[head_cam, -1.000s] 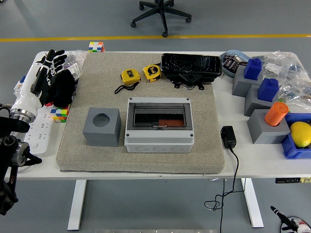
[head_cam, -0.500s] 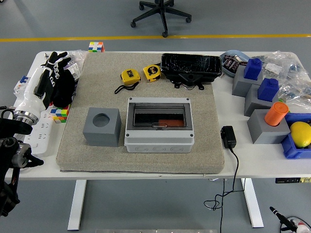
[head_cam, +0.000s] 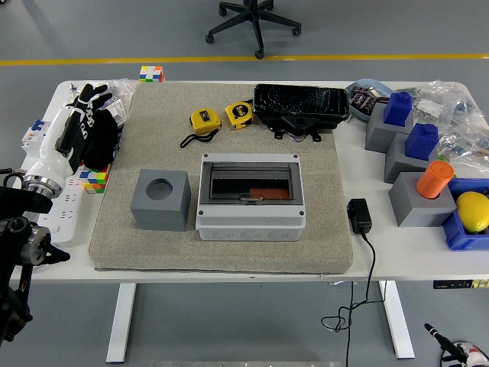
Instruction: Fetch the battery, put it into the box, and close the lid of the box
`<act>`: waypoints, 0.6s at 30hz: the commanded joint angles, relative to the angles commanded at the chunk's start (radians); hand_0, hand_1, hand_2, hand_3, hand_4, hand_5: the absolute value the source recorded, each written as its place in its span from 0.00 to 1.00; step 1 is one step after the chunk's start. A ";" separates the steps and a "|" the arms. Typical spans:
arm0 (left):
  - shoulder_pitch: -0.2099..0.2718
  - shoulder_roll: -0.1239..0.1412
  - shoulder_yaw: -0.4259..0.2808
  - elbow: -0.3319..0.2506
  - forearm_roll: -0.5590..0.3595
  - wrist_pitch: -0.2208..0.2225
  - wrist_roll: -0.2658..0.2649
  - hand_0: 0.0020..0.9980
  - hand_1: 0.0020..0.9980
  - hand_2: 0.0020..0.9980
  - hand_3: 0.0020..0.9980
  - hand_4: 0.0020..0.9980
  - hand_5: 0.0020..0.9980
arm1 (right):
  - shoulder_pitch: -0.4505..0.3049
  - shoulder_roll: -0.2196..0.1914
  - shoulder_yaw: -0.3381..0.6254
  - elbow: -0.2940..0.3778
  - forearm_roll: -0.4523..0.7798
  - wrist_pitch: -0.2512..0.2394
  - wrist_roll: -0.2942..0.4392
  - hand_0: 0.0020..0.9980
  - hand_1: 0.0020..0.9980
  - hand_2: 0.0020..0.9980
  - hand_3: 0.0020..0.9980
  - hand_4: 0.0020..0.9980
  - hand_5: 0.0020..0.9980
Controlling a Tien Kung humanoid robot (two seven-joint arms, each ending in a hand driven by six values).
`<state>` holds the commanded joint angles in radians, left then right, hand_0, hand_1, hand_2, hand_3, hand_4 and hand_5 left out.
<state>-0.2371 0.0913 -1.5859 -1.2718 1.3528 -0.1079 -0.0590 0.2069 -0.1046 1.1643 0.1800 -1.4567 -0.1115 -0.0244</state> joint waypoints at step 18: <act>0.002 -0.001 -0.002 -0.009 -0.022 0.100 -0.107 0.87 0.86 0.80 0.79 1.00 1.00 | 0.006 0.002 0.013 0.000 -0.025 0.002 -0.004 0.83 0.77 0.75 0.82 1.00 1.00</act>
<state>-0.2350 0.0900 -1.5876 -1.2804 1.3310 -0.0083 -0.1662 0.2130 -0.1027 1.1776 0.1800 -1.4816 -0.1096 -0.0289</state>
